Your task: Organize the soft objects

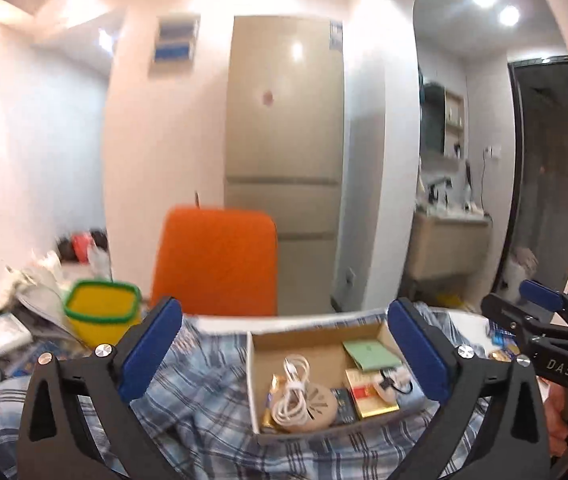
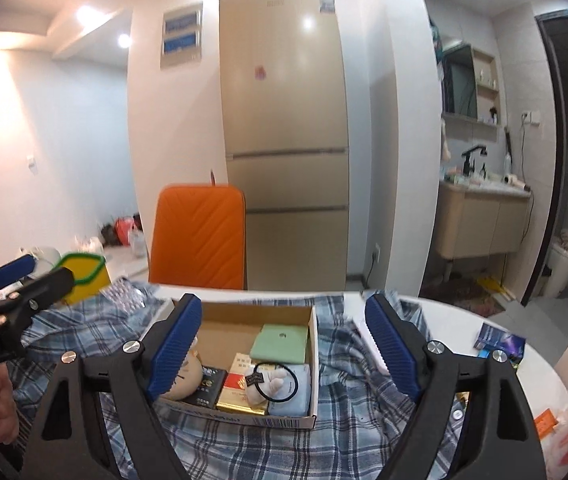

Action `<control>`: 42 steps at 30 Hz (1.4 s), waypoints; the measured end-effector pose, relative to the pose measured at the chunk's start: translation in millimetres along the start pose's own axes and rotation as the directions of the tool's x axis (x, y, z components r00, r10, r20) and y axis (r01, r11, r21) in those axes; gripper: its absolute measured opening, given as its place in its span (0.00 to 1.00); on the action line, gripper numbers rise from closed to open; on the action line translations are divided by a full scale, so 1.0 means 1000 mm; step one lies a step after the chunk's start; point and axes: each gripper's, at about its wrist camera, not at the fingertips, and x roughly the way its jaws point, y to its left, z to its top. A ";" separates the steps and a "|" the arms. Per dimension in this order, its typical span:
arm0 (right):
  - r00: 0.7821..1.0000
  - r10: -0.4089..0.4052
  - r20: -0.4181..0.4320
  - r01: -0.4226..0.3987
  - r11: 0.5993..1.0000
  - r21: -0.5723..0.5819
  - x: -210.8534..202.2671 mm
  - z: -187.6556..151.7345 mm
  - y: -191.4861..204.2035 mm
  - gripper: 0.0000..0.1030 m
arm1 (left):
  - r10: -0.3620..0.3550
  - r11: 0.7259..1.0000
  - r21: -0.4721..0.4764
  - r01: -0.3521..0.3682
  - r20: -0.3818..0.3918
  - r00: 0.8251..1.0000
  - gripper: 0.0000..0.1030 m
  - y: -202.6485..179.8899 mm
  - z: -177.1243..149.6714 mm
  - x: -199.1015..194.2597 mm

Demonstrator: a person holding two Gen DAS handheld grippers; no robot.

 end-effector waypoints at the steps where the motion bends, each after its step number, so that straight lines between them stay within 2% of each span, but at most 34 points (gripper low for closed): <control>1: 1.000 -0.001 0.020 0.001 1.000 -0.003 -0.008 0.000 0.000 0.83 | 0.008 1.000 0.009 -0.008 0.017 1.000 0.99 0.000 0.000 -0.005; 3: 0.999 -0.016 0.052 0.016 1.000 -0.010 -0.019 0.001 0.002 0.89 | -0.004 1.000 0.022 0.003 0.043 0.999 0.99 0.001 -0.002 -0.014; 5: 0.995 -0.018 0.094 0.019 1.000 -0.011 -0.032 0.000 0.003 0.90 | -0.024 0.999 0.028 0.022 0.068 0.997 1.00 0.003 -0.005 -0.021; 7: 0.992 -0.020 0.128 0.022 1.000 -0.019 -0.043 -0.002 0.005 1.00 | -0.040 0.999 0.037 0.036 0.091 0.995 1.00 0.004 -0.009 -0.027; 12: 0.982 -0.042 0.184 0.048 0.999 -0.026 -0.061 -0.012 0.011 1.00 | -0.030 0.999 0.036 0.024 0.154 0.988 1.00 0.005 -0.025 -0.040; 17: 0.974 -0.025 0.225 0.034 0.999 -0.036 -0.071 -0.030 0.014 1.00 | -0.041 0.998 0.060 0.031 0.164 0.986 1.00 0.004 -0.040 -0.047; 21: 0.968 -0.041 0.249 0.058 0.997 -0.061 -0.073 -0.044 0.018 1.00 | -0.031 0.997 0.076 0.018 0.177 0.984 1.00 0.002 -0.054 -0.050; 23: 0.966 -0.042 0.254 0.060 0.996 -0.064 -0.071 -0.050 0.019 1.00 | -0.007 0.997 0.081 -0.008 0.180 0.984 1.00 0.001 -0.060 -0.050; 31: 0.974 -0.043 0.224 0.059 0.996 -0.064 -0.058 -0.066 0.020 1.00 | 0.002 0.996 0.084 -0.017 0.177 0.984 1.00 0.004 -0.082 -0.051; 34: 0.973 -0.040 0.227 0.059 0.995 -0.078 -0.058 -0.072 0.023 1.00 | 0.006 0.992 0.122 -0.027 0.174 0.985 1.00 -0.003 -0.092 -0.052; 37: 0.973 -0.032 0.229 0.055 0.994 -0.096 -0.057 -0.073 0.026 1.00 | -0.002 0.990 0.139 -0.023 0.172 0.985 1.00 -0.007 -0.093 -0.052; 42: 0.973 -0.026 0.230 0.052 0.993 -0.108 -0.056 -0.075 0.029 1.00 | 0.012 0.994 0.109 -0.027 0.137 0.990 1.00 -0.001 -0.092 -0.046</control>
